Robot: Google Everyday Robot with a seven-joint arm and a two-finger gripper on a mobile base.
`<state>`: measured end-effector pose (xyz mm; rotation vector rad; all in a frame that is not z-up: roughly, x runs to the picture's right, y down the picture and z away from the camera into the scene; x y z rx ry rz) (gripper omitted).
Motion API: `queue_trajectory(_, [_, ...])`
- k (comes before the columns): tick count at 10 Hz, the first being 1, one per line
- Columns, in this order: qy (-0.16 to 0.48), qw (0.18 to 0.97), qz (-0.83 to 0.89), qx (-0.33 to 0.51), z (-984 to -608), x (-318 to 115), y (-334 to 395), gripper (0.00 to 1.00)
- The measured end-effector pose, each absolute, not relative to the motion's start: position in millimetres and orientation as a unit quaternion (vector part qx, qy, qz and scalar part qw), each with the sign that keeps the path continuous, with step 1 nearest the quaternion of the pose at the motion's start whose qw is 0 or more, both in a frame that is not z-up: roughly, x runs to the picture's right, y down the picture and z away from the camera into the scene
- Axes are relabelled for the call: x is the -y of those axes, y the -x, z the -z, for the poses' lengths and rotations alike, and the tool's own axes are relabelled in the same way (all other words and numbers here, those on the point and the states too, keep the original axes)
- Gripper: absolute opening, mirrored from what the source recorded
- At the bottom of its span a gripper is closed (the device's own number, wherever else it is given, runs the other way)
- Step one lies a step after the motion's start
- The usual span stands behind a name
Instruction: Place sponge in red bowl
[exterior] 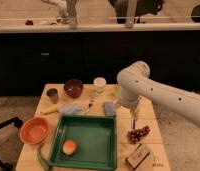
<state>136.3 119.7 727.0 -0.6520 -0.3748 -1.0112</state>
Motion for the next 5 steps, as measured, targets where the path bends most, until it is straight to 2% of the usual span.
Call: queue_trajectory(5, [0.310,0.737,0.557,0.225,-760,-115,-102,0.80])
